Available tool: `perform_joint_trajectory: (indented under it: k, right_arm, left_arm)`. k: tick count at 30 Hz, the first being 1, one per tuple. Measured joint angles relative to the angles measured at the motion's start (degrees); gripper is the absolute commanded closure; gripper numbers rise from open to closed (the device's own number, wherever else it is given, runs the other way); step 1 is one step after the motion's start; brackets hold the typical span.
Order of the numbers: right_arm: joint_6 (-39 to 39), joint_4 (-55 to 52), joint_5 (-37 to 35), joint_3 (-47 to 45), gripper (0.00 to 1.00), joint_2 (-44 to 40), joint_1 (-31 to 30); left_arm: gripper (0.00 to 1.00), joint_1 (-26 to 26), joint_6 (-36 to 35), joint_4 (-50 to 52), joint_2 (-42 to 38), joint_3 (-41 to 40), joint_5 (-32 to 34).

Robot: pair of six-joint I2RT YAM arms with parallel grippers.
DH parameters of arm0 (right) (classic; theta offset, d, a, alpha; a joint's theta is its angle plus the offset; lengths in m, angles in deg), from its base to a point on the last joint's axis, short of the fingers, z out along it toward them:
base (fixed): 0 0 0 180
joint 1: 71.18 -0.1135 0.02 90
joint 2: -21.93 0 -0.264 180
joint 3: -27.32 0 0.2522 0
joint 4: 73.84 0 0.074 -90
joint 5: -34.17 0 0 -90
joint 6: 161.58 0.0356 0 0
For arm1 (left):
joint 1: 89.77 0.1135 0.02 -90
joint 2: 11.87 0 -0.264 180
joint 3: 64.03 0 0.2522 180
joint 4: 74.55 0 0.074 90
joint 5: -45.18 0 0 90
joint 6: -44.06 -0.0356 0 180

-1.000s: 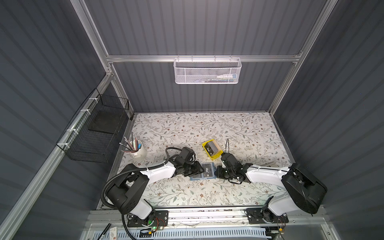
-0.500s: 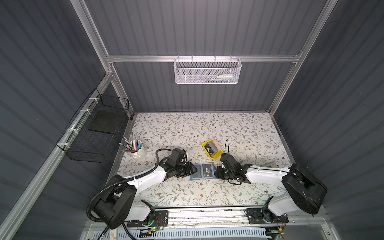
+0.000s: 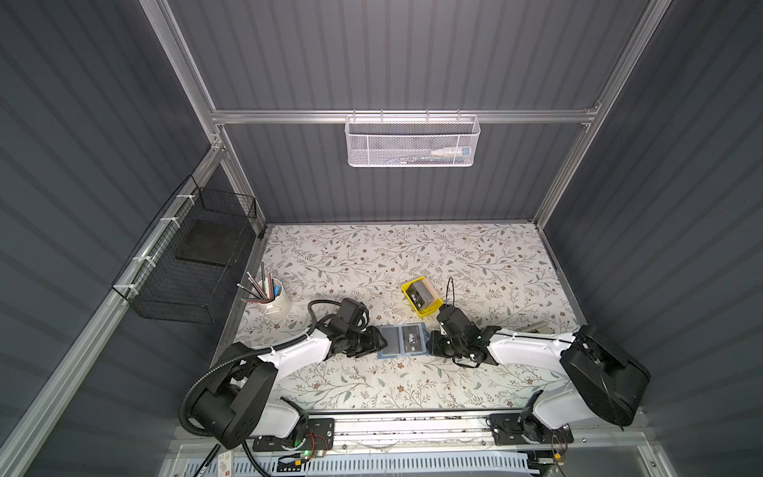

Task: Insert credit cards into a card holder
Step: Close the card holder at the center of the table.

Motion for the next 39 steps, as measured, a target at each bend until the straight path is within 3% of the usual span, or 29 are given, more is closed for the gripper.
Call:
perform_joint_trajectory:
  k: [5, 39]
  right_arm:
    - [0.00, 0.00, 0.02, 0.02, 0.86, 0.00, 0.00]
    - [-0.04, -2.34, -0.85, 1.14, 0.86, 0.11, -0.35]
  left_arm:
    - [0.44, 0.00, -0.42, 0.22, 0.39, 0.04, 0.11]
    - [0.46, 0.11, -0.68, -5.66, 0.68, 0.79, -8.74]
